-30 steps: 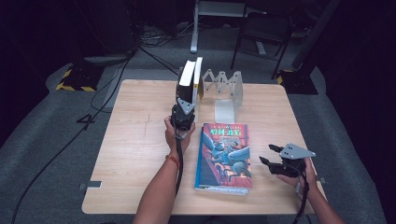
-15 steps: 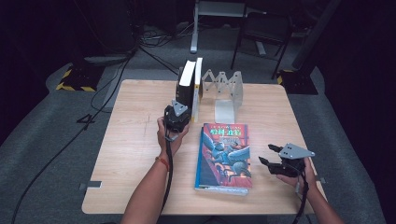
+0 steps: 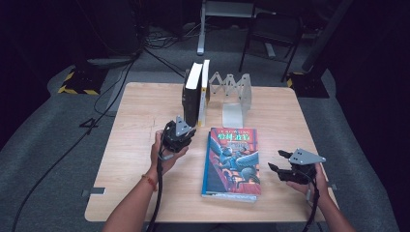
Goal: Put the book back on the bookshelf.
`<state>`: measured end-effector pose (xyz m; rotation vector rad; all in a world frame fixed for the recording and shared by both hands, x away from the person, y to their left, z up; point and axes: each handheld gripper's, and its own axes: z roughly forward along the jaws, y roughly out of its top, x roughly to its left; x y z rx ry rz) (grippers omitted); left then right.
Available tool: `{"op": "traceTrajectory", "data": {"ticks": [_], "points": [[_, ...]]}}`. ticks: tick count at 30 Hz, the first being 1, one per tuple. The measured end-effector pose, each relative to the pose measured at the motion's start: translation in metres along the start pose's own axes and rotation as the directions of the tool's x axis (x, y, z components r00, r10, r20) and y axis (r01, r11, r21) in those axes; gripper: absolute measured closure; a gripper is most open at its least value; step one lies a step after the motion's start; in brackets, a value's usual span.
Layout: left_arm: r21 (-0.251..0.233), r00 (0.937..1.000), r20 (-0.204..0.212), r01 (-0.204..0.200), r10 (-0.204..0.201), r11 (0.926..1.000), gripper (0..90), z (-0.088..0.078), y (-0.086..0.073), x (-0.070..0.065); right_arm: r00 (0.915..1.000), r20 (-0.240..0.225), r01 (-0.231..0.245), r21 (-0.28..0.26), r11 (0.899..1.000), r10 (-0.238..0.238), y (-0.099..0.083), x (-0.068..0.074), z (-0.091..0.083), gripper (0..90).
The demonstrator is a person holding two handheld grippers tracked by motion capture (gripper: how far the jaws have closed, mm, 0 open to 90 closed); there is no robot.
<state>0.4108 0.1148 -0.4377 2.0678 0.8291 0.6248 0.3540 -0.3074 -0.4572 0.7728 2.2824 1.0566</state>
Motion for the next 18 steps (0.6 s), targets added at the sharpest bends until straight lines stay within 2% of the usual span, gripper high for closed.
{"op": "traceTrajectory", "data": {"ticks": [1,5,7,8,10,12,13,15,17,18], "points": [[0.01,0.9998,0.008,-0.016,0.016,0.9998,73.8,-0.005,-0.005,-0.001,1.0,-0.001,0.005,0.003,1.0,-0.005,0.0,0.001,0.0,37.3],[0.029,0.998,0.06,-0.021,0.019,0.9994,68.4,-0.017,-0.022,-0.006,0.9997,-0.022,0.007,0.011,1.0,-0.006,0.002,0.002,-0.003,37.7],[0.04,0.996,0.08,-0.043,0.04,0.9983,63.7,-0.022,-0.03,-0.009,0.9992,-0.04,0.0,0.016,1.0,0.001,0.002,0.004,-0.005,37.7],[0.051,0.9933,0.102,-0.06,0.054,0.9969,61.4,-0.025,-0.036,-0.01,0.9984,-0.056,-0.005,0.019,1.0,0.006,0.001,0.005,-0.006,37.7],[0.069,0.9893,0.121,-0.09,0.081,0.9936,56.1,-0.029,-0.044,-0.012,0.9963,-0.086,0.0,0.037,0.999,0.003,-0.001,0.011,-0.011,37.8],[0.082,0.9871,0.136,-0.096,0.085,0.992,51.3,-0.03,-0.048,-0.012,0.9935,-0.114,0.002,0.052,0.999,0.004,-0.004,0.015,-0.014,37.8],[0.112,0.9833,0.157,-0.11,0.092,0.9876,49.8,-0.032,-0.058,-0.014,0.9921,-0.125,0.013,0.067,0.998,-0.004,-0.005,0.018,-0.016,38.0],[0.127,0.9768,0.191,-0.124,0.098,0.9841,47.1,-0.035,-0.065,-0.016,0.9909,-0.134,0.021,0.085,0.996,-0.01,-0.006,0.022,-0.018,38.4],[0.149,0.972,0.207,-0.143,0.11,0.9784,45.2,-0.038,-0.073,-0.021,0.9866,-0.163,0.023,0.1,0.995,-0.006,-0.007,0.026,-0.02,38.7],[0.149,0.972,0.207,-0.143,0.11,0.9784,44.0,-0.038,-0.073,-0.021,0.9866,-0.163,0.023,0.1,0.995,-0.006,-0.007,0.026,-0.02,38.7]]}}
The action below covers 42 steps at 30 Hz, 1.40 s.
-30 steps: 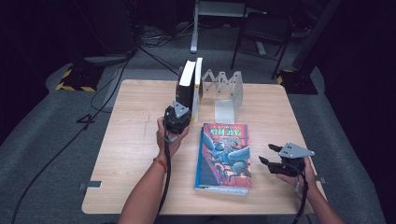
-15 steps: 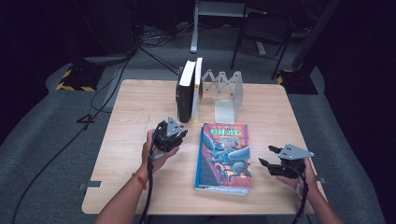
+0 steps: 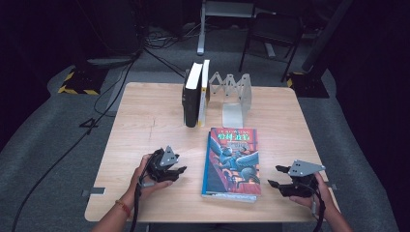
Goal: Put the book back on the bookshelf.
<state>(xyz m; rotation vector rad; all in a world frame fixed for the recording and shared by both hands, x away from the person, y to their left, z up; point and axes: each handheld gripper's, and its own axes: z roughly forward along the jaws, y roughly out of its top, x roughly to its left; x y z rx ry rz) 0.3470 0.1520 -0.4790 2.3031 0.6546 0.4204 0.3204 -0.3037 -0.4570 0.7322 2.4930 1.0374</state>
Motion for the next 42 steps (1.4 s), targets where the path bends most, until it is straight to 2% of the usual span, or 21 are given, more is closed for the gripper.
{"op": "traceTrajectory", "data": {"ticks": [4,7,8,15,19,21,22,25,30,33,35,36,39,42], "points": [[0.015,0.998,0.063,-0.008,0.007,0.9998,40.4,-0.006,-0.013,-0.011,0.9992,-0.037,0.015,0.009,1.0,-0.015,0.0,0.011,-0.004,40.3],[0.018,0.997,0.077,-0.003,0.002,0.9998,36.7,-0.008,-0.017,-0.016,0.9971,-0.067,0.039,0.018,0.999,-0.038,0.003,0.024,-0.006,42.0],[0.023,0.9952,0.098,0.009,-0.011,0.9997,35.0,-0.01,-0.021,-0.019,0.9963,-0.075,0.042,0.019,0.999,-0.041,0.003,0.026,-0.007,42.3],[0.059,0.9939,0.108,0.015,-0.021,0.9982,32.9,-0.01,-0.03,-0.025,0.9907,-0.124,0.059,0.022,0.998,-0.056,0.007,0.04,-0.01,43.6],[0.052,0.993,0.114,0.026,-0.032,0.9983,31.6,-0.009,-0.032,-0.024,0.9903,-0.129,0.055,0.021,0.998,-0.052,0.012,0.043,-0.007,43.2],[0.034,0.9901,0.13,0.049,-0.053,0.9982,30.7,-0.007,-0.034,-0.022,0.9898,-0.132,0.055,0.007,0.998,-0.054,0.019,0.045,-0.007,42.2],[0.02,0.9899,0.132,0.049,-0.051,0.9986,29.3,-0.006,-0.036,-0.022,0.9896,-0.134,0.052,0.0,0.999,-0.051,0.021,0.045,-0.008,41.9],[0.002,0.9887,0.145,0.038,-0.038,0.9993,27.1,-0.004,-0.037,-0.019,0.9926,-0.119,0.019,-0.013,1.0,-0.02,0.026,0.041,-0.008,41.2],[0.003,0.9883,0.148,0.036,-0.036,0.9993,24.8,-0.003,-0.036,-0.018,0.9956,-0.078,-0.049,0.043,0.998,0.052,0.035,0.019,0.012,37.4],[0.003,0.9881,0.15,0.034,-0.034,0.9994,24.6,-0.003,-0.036,-0.018,0.9942,-0.084,-0.061,0.071,0.996,0.067,0.037,0.011,0.021,32.4],[0.003,0.9885,0.149,0.026,-0.026,0.9997,24.5,-0.002,-0.035,-0.018,0.9879,-0.113,-0.098,0.071,0.993,0.106,0.038,0.004,0.028,32.2],[0.001,0.9884,0.149,0.028,-0.028,0.9996,24.3,-0.002,-0.035,-0.018,0.9818,-0.142,-0.115,0.082,0.99,0.125,0.04,0.0,0.034,27.5],[0.002,0.9883,0.149,0.031,-0.031,0.9995,24.0,-0.002,-0.035,-0.018,0.9771,-0.152,-0.135,0.098,0.986,0.149,0.043,-0.005,0.039,23.3],[0.007,0.9897,0.138,0.037,-0.038,0.9993,23.1,0.0,-0.034,-0.018,0.9585,-0.202,-0.177,0.132,0.975,0.201,0.047,-0.013,0.051,18.8]]}}
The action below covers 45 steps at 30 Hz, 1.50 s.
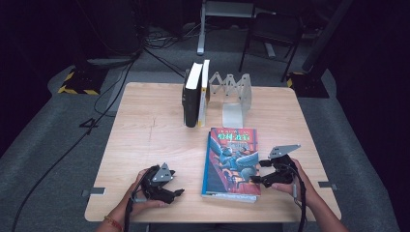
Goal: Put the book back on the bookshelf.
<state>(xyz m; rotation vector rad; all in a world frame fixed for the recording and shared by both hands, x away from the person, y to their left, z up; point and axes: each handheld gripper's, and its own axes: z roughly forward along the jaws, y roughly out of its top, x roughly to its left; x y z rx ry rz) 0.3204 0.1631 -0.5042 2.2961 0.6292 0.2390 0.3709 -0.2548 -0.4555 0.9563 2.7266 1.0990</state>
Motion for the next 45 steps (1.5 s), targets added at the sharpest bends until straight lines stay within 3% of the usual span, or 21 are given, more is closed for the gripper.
{"op": "traceTrajectory", "data": {"ticks": [2,7,11,13,20,21,22,23,25,27,30,32,37,40,45], "points": [[-0.003,0.9996,-0.019,0.021,-0.021,0.9998,22.4,0.004,0.003,0.001,0.9999,-0.005,-0.013,0.016,1.0,0.013,0.003,-0.002,0.003,17.6],[-0.001,0.9994,-0.024,0.023,-0.023,0.9997,22.3,0.016,0.017,0.009,0.9978,0.05,0.043,0.032,0.999,-0.044,0.008,0.006,0.001,17.8],[0.0,0.9995,-0.022,0.022,-0.022,0.9998,22.2,0.026,0.028,0.018,0.982,0.14,0.119,0.059,0.991,-0.127,0.013,0.02,0.0,19.5],[-0.002,0.9995,-0.022,0.023,-0.023,0.9997,22.2,0.031,0.033,0.022,0.9806,0.145,0.126,0.05,0.991,-0.132,0.014,0.021,0.0,24.7],[0.0,0.9995,-0.025,0.02,-0.02,0.9998,22.1,0.041,0.043,0.028,0.9791,0.11,0.173,-0.011,0.985,-0.171,0.018,0.017,0.003,39.3],[0.001,0.9992,-0.029,0.026,-0.026,0.9997,23.2,0.042,0.044,0.028,0.9786,0.099,0.184,-0.031,0.982,-0.181,0.021,0.015,0.005,46.9],[-0.004,0.9987,-0.042,0.027,-0.027,0.9996,23.2,0.043,0.046,0.029,0.9786,0.099,0.184,-0.031,0.982,-0.181,0.021,0.015,0.005,46.9],[-0.014,0.9975,-0.064,0.03,-0.031,0.9994,27.3,0.044,0.048,0.03,0.9796,0.084,0.188,-0.062,0.98,-0.182,0.025,0.013,0.008,56.1],[-0.026,0.996,-0.082,0.035,-0.037,0.9991,29.4,0.046,0.05,0.031,0.9771,0.076,0.204,-0.075,0.976,-0.199,0.029,0.013,0.01,61.5],[-0.026,0.9967,-0.064,0.048,-0.049,0.9985,29.3,0.047,0.051,0.033,0.9756,0.067,0.216,-0.114,0.97,-0.209,0.031,0.013,0.008,68.1],[-0.032,0.9959,-0.07,0.055,-0.057,0.998,29.3,0.048,0.052,0.033,0.9764,0.057,0.214,-0.138,0.967,-0.208,0.03,0.013,0.007,69.9],[-0.035,0.9956,-0.073,0.057,-0.059,0.9978,29.3,0.048,0.052,0.033,0.9837,0.026,0.18,-0.165,0.97,-0.178,0.027,0.011,0.007,71.9],[-0.041,0.9948,-0.073,0.069,-0.072,0.9968,28.9,0.046,0.051,0.034,0.9824,0.033,0.187,-0.168,0.968,-0.184,0.028,0.014,0.006,72.0],[-0.045,0.9937,-0.074,0.08,-0.084,0.9958,28.1,0.046,0.05,0.035,0.9784,-0.012,0.201,-0.172,0.964,-0.207,0.029,0.021,0.007,72.2],[-0.019,0.9951,-0.076,0.062,-0.064,0.9979,27.1,0.046,0.05,0.033,0.9582,-0.034,0.276,-0.15,0.949,-0.284,0.032,0.044,0.016,75.1]]}}
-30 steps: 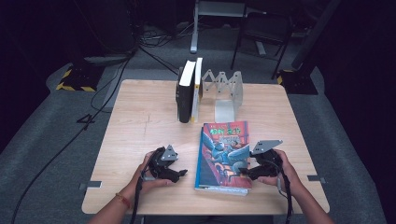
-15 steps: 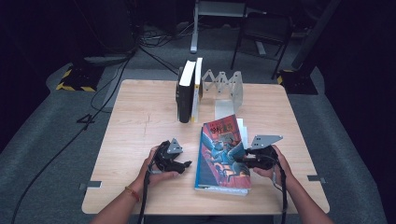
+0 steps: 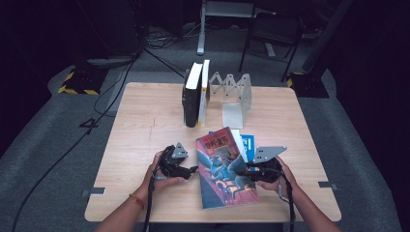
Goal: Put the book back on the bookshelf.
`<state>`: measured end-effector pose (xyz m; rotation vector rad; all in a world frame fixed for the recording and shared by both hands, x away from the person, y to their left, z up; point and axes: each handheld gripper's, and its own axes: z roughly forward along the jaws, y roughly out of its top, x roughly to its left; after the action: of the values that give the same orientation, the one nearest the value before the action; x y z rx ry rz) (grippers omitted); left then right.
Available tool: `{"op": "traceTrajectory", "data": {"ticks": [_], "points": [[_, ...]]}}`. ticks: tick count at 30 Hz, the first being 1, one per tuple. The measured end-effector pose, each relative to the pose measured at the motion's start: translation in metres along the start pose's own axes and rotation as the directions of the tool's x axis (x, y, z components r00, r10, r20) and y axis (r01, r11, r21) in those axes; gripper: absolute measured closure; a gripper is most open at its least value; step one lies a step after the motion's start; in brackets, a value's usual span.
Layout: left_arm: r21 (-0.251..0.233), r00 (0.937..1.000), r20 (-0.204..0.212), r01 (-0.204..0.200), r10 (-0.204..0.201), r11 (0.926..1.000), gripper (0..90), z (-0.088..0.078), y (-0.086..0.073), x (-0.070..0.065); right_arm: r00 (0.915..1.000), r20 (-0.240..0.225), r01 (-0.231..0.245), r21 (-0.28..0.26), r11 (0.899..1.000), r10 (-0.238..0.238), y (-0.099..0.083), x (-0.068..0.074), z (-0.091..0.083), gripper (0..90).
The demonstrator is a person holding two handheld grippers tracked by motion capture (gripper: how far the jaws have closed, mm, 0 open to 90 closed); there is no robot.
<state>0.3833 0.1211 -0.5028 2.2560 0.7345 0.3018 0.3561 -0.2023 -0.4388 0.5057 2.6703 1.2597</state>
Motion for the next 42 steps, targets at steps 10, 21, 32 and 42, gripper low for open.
{"op": "traceTrajectory", "data": {"ticks": [10,21,32,42], "points": [[-0.008,0.9999,-0.009,0.005,-0.006,1.0,32.4,-0.002,-0.001,0.0,1.0,-0.001,0.006,-0.024,1.0,-0.006,-0.004,0.003,0.003,76.4],[-0.069,0.9976,-0.028,0.062,-0.064,0.9957,37.5,0.003,0.008,0.018,0.999,0.002,0.046,-0.098,0.994,-0.046,-0.008,0.004,-0.002,76.7],[-0.187,0.9962,-0.023,0.078,-0.084,0.9793,47.9,-0.01,0.045,0.047,0.9891,0.093,0.128,-0.166,0.978,-0.114,0.008,-0.01,-0.014,77.6],[-0.288,0.9937,-0.072,0.062,-0.086,0.9557,51.9,-0.04,0.08,0.061,0.9675,0.216,0.185,-0.245,0.952,-0.132,0.029,-0.023,-0.02,81.4]]}}
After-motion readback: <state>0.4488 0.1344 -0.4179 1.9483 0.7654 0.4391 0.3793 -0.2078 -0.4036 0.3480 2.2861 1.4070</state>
